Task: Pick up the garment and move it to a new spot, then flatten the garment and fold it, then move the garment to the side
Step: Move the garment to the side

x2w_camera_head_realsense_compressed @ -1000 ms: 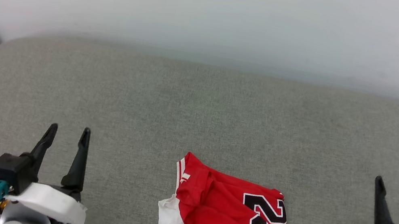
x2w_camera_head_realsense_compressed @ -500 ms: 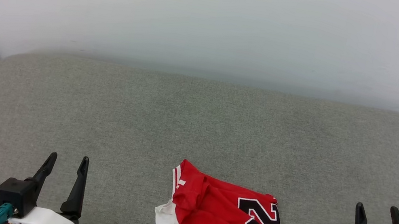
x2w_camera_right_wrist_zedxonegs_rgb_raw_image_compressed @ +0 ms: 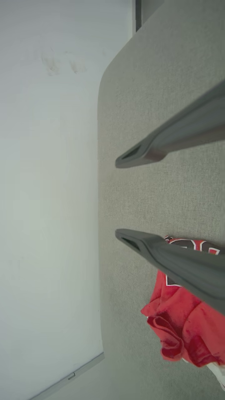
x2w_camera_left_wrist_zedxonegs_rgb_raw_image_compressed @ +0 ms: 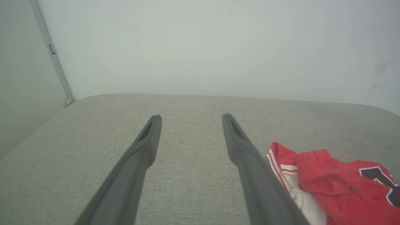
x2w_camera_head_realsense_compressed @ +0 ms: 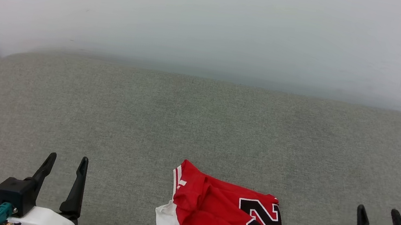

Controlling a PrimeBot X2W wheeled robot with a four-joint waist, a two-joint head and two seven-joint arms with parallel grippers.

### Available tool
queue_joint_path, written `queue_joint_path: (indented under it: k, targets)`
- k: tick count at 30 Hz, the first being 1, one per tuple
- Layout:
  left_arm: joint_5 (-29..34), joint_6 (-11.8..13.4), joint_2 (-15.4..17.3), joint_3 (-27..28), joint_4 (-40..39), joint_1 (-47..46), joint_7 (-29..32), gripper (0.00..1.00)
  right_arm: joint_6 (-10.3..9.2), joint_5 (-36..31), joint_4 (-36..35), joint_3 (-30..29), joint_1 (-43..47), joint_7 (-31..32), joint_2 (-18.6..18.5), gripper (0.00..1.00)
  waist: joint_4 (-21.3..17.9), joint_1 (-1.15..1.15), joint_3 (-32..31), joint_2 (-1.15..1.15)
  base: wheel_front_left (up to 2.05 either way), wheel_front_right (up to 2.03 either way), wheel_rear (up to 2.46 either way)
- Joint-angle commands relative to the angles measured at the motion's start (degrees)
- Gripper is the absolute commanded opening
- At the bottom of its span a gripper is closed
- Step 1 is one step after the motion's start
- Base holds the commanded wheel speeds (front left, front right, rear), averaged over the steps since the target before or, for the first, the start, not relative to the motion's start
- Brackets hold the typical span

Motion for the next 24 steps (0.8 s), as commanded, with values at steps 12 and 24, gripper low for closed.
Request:
queue_joint_path:
  k: [12,24]
  targets:
    - [-0.3,-0.6,-2.0,1.2,0.4,-2.2,-0.8,1.0,-0.03,17.1,11.7,-18.3,-3.8,25.2,-4.5,1.0,1.6,0.0,1.4,0.0,0.0,0.0,0.0]
    - [0.8,-2.4,-4.8,1.2,0.7,-5.6,-1.1,1.0,-0.03,42.6,28.9,-22.8,-12.3,56.2,0.8,1.0,6.4,0.0,6.0,0.0,0.0,0.0,0.0]
